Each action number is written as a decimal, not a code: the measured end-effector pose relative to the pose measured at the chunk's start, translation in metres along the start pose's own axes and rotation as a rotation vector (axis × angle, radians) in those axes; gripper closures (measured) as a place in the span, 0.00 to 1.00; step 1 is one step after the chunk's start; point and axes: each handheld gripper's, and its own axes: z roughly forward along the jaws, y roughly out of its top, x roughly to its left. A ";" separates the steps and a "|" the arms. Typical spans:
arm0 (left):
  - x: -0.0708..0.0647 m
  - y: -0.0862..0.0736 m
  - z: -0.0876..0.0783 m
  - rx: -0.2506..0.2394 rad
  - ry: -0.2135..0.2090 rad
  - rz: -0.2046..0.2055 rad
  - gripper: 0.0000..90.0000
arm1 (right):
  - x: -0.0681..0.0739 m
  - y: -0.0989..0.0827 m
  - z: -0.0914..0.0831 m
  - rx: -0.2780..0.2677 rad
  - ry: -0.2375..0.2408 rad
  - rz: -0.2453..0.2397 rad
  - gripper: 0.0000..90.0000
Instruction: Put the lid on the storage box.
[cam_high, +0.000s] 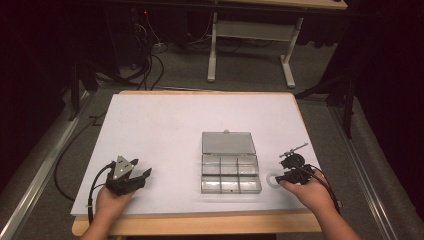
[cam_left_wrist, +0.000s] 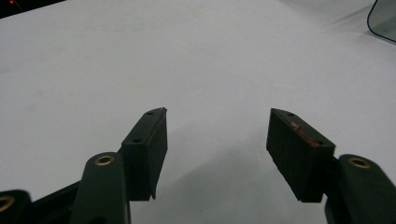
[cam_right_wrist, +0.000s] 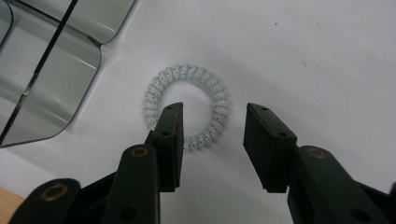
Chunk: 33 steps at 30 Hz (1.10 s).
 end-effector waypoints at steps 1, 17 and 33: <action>0.000 0.000 0.000 0.000 -0.001 0.000 0.43 | -0.001 0.002 0.000 0.012 -0.001 0.001 0.66; 0.001 0.000 0.000 -0.006 -0.017 -0.003 0.42 | -0.002 0.024 0.005 0.089 -0.004 -0.032 0.71; 0.000 0.000 -0.001 -0.009 -0.017 0.008 0.42 | -0.006 0.021 0.020 0.166 0.013 -0.026 0.79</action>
